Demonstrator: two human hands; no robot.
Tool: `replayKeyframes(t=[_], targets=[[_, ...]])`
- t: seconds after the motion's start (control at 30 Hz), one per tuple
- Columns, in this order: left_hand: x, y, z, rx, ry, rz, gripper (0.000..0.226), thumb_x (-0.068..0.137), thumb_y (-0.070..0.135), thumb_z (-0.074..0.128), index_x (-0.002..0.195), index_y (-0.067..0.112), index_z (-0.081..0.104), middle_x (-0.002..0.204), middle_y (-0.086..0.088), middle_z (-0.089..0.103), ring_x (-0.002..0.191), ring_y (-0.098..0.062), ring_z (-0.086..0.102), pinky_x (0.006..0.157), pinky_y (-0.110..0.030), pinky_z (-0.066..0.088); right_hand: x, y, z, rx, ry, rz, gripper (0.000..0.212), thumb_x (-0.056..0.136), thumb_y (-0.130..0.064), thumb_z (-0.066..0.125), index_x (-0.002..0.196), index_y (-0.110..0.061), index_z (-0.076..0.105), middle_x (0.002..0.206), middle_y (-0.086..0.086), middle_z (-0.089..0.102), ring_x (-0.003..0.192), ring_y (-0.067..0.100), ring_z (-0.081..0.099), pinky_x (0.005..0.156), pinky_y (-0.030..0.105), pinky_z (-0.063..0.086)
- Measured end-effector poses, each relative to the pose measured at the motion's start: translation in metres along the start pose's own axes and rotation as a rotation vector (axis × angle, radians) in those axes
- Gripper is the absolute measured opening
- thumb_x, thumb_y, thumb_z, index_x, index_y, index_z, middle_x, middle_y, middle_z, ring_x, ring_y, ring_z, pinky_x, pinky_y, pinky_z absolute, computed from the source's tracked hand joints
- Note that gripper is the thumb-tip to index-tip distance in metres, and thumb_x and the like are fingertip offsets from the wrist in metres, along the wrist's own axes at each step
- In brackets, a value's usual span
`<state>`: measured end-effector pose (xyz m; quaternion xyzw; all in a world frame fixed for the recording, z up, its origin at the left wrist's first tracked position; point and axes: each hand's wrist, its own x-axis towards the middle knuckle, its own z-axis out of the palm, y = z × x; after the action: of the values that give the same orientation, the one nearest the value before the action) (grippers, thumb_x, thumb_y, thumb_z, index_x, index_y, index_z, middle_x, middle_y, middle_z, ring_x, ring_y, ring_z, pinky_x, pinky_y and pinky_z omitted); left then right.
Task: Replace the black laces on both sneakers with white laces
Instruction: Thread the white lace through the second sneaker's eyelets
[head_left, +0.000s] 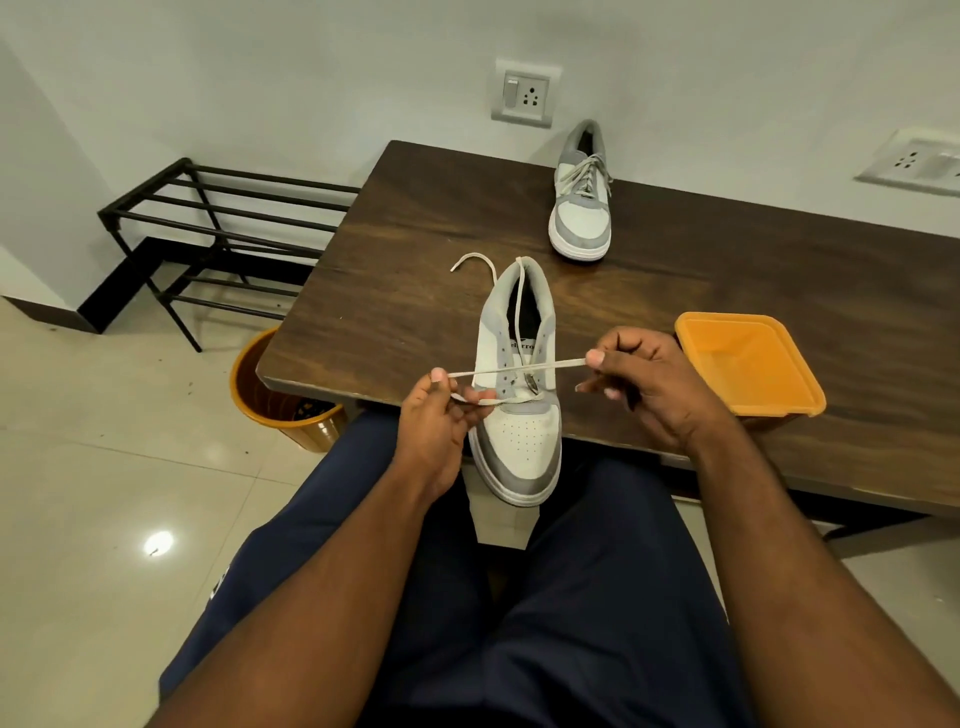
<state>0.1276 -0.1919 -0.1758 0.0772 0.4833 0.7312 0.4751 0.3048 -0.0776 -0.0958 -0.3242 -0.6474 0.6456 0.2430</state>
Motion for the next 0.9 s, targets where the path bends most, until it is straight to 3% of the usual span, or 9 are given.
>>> replayKeyframes(t=[0.1, 0.2, 0.27, 0.5, 0.63, 0.7, 0.77, 0.83, 0.9], targets=[[-0.003, 0.004, 0.001, -0.211, -0.022, -0.101, 0.035, 0.108, 0.032, 0.025, 0.085, 0.013, 0.045, 0.076, -0.02, 0.066, 0.092, -0.036, 0.071, 0.083, -0.042, 0.057, 0.001, 0.005, 0.013, 0.076, 0.058, 0.032, 0.015, 0.087, -0.011, 0.066, 0.072, -0.011, 0.063, 0.057, 0.0, 0.053, 0.05, 0.01, 0.047, 0.064, 0.034, 0.056], [-0.004, 0.0, 0.004, -0.317, 0.044, -0.144, 0.037, 0.107, 0.035, 0.028, 0.081, 0.013, 0.044, 0.048, -0.006, 0.044, 0.061, -0.027, 0.067, 0.083, -0.047, 0.055, 0.0, 0.018, 0.032, 0.167, 0.129, 0.132, 0.018, 0.098, -0.012, 0.051, 0.081, -0.01, 0.056, 0.076, 0.009, 0.065, 0.074, 0.023, 0.067, 0.076, 0.04, 0.058], [-0.003, -0.002, 0.003, -0.358, 0.098, -0.18, 0.037, 0.107, 0.034, 0.032, 0.079, 0.013, 0.044, 0.044, -0.002, 0.032, 0.044, -0.017, 0.049, 0.08, -0.048, 0.055, 0.001, 0.024, 0.045, 0.193, 0.183, 0.172, 0.019, 0.101, -0.015, 0.046, 0.084, -0.011, 0.053, 0.088, 0.015, 0.067, 0.085, 0.029, 0.069, 0.083, 0.043, 0.056], [-0.007, -0.003, 0.007, -0.256, 0.04, -0.319, 0.038, 0.106, 0.037, 0.033, 0.076, 0.017, 0.045, 0.042, 0.004, 0.027, 0.034, -0.008, 0.029, 0.054, -0.039, 0.059, 0.007, 0.028, 0.053, 0.193, 0.264, 0.187, 0.02, 0.104, -0.019, 0.04, 0.087, -0.012, 0.049, 0.091, 0.014, 0.067, 0.073, 0.024, 0.069, 0.071, 0.038, 0.058], [-0.008, 0.0, 0.003, -0.109, 0.007, -0.377, 0.034, 0.107, 0.034, 0.033, 0.079, 0.017, 0.043, 0.043, 0.005, 0.029, 0.03, -0.004, 0.023, 0.033, -0.016, 0.034, 0.009, 0.03, 0.053, 0.141, 0.25, 0.189, 0.019, 0.104, -0.018, 0.04, 0.087, -0.012, 0.048, 0.091, 0.014, 0.067, 0.074, 0.027, 0.071, 0.072, 0.038, 0.058], [-0.009, 0.001, 0.002, -0.037, 0.044, -0.383, 0.031, 0.106, 0.031, 0.037, 0.081, 0.016, 0.045, 0.046, 0.004, 0.03, 0.03, -0.004, 0.022, 0.03, -0.014, 0.02, 0.012, 0.03, 0.052, 0.129, 0.24, 0.198, 0.019, 0.104, -0.019, 0.042, 0.087, -0.013, 0.049, 0.092, 0.014, 0.067, 0.074, 0.027, 0.071, 0.071, 0.039, 0.058], [-0.008, 0.0, -0.001, 0.129, 0.172, -0.294, 0.025, 0.105, 0.028, 0.043, 0.084, 0.015, 0.048, 0.053, 0.001, 0.034, 0.035, -0.006, 0.026, 0.032, -0.015, 0.02, 0.013, 0.029, 0.05, 0.074, 0.219, 0.202, 0.018, 0.102, -0.02, 0.045, 0.087, -0.012, 0.051, 0.089, 0.012, 0.067, 0.067, 0.023, 0.068, 0.063, 0.035, 0.057], [-0.008, -0.001, -0.002, 0.345, 0.309, -0.084, 0.013, 0.101, 0.028, 0.052, 0.096, 0.016, 0.052, 0.076, -0.006, 0.05, 0.052, -0.012, 0.044, 0.04, -0.019, 0.034, 0.013, 0.027, 0.048, -0.127, 0.204, 0.163, 0.016, 0.099, -0.019, 0.052, 0.087, -0.01, 0.055, 0.082, 0.009, 0.066, 0.059, 0.016, 0.06, 0.054, 0.03, 0.052], [-0.008, -0.003, -0.004, 0.64, 0.346, 0.256, 0.032, 0.095, 0.03, 0.06, 0.125, 0.022, 0.05, 0.123, -0.009, 0.05, 0.1, -0.02, 0.054, 0.074, -0.025, 0.043, 0.014, 0.026, 0.047, -0.307, 0.182, 0.119, 0.016, 0.094, -0.018, 0.062, 0.086, -0.005, 0.062, 0.071, 0.007, 0.064, 0.054, 0.011, 0.054, 0.051, 0.025, 0.048]])
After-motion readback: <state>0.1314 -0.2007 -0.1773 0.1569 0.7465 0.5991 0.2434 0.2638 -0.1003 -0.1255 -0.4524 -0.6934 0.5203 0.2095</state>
